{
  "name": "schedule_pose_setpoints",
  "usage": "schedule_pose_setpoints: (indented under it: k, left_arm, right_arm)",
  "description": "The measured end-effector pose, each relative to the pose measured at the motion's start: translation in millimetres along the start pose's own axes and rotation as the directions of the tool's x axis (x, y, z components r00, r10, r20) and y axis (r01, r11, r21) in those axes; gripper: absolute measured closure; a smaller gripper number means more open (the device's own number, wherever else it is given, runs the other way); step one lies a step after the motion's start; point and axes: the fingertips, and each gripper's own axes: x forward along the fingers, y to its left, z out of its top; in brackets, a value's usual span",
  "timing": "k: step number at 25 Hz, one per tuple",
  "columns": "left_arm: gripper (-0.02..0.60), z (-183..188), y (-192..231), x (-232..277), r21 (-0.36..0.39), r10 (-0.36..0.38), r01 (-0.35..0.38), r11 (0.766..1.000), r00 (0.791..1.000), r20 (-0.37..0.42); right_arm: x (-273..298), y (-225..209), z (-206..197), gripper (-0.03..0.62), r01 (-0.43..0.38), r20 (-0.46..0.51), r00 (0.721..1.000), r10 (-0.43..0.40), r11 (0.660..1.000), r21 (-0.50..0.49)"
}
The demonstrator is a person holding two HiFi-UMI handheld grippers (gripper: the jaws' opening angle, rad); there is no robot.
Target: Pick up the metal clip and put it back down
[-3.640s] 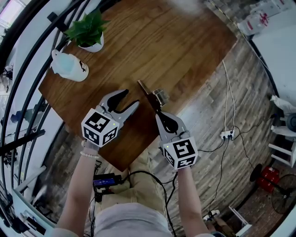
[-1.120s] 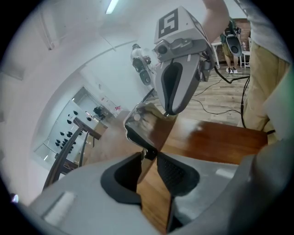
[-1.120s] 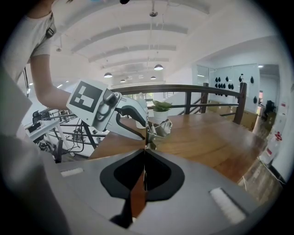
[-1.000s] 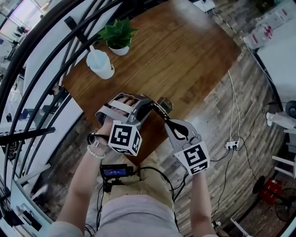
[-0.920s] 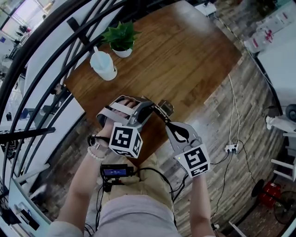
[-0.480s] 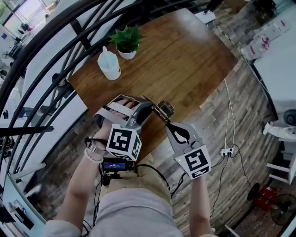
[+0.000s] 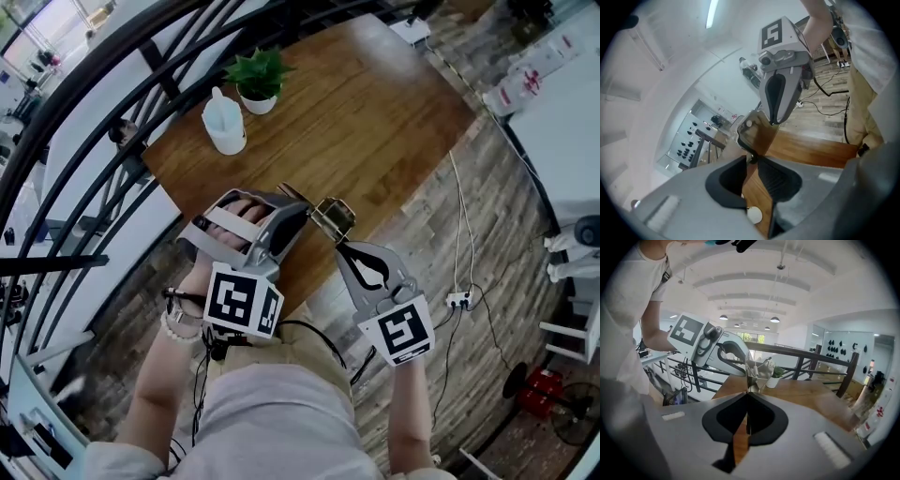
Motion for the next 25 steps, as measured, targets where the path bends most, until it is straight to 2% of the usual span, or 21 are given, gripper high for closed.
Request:
schedule_pose_setpoints:
  k: [6,19,25]
  left_arm:
    - [0.499,5,7,-24,0.015,0.059,-0.059,0.998,0.998,0.001]
    - [0.503,19,21,-69,0.035,0.157,-0.158,0.987,0.987,0.029]
    - [0.504,21,19,-76,0.010,0.173,-0.174,0.985,0.984,0.035]
  right_arm:
    - [-9,10,18,0.566,-0.006,0.002,1.000,0.006,0.995,-0.101]
    - [-30,27,48,0.566,0.009,0.013,1.000,-0.007,0.984,-0.179]
    - [-35,32,51,0.566,0.014,0.016,1.000,-0.011,0.980,-0.200]
